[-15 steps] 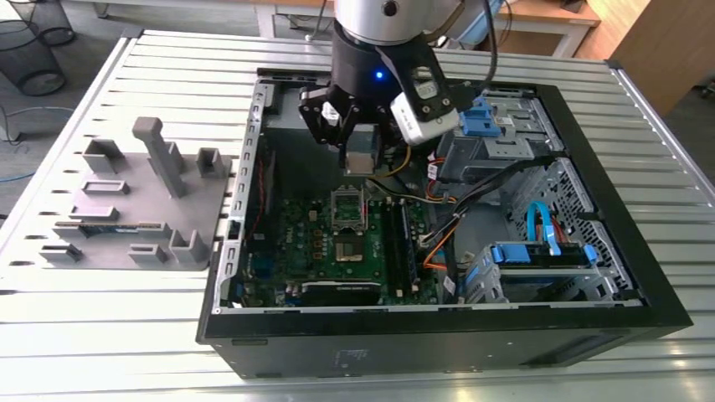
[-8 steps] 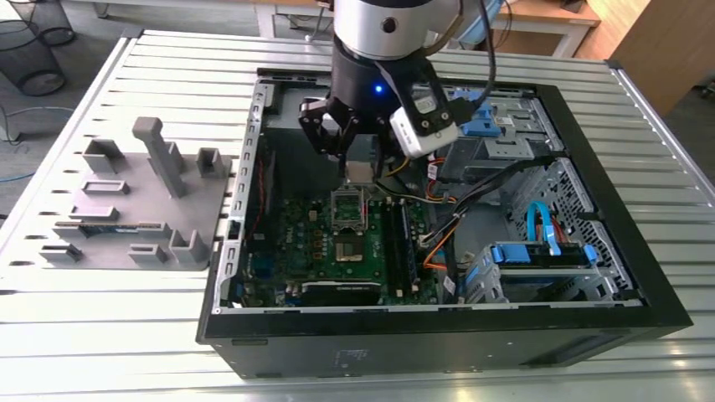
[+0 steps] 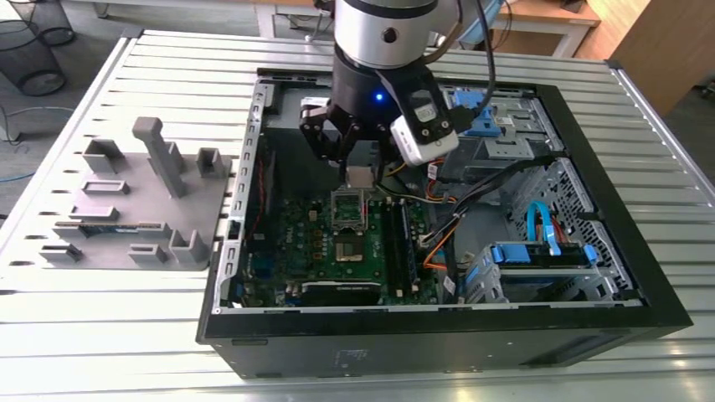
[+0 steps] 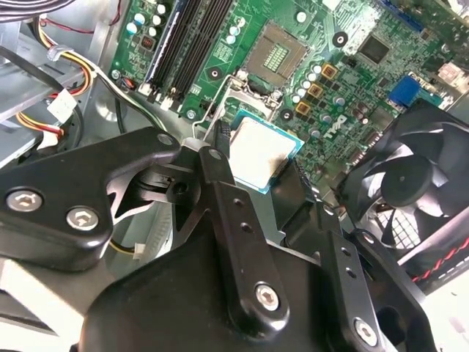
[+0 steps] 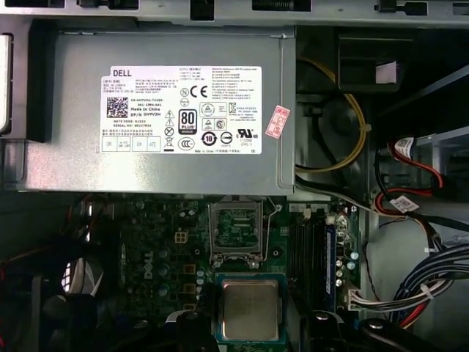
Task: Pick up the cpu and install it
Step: 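Pick up the cpu and move it towards the insertion slot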
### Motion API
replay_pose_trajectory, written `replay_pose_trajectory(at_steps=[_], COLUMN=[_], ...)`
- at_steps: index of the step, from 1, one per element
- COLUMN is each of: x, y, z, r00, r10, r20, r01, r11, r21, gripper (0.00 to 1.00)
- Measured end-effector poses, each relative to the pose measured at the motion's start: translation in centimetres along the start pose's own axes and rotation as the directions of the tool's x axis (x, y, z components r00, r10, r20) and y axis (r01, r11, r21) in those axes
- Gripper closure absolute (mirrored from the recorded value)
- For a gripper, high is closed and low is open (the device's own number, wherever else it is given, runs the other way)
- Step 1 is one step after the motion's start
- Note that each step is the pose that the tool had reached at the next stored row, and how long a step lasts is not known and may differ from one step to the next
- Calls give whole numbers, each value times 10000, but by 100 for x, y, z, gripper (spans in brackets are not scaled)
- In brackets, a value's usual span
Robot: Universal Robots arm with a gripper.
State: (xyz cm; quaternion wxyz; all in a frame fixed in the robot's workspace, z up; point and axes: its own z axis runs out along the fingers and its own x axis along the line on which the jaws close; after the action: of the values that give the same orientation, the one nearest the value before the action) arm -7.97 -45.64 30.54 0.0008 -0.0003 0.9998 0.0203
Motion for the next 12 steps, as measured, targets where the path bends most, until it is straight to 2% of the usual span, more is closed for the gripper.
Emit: replay_pose_trajectory(at_steps=[12], x=[-4], y=[-2], z=[-6], r00=[10000], r10=[0], r20=[-1], r01=[0], r11=[10000], r21=[2], gripper=[53])
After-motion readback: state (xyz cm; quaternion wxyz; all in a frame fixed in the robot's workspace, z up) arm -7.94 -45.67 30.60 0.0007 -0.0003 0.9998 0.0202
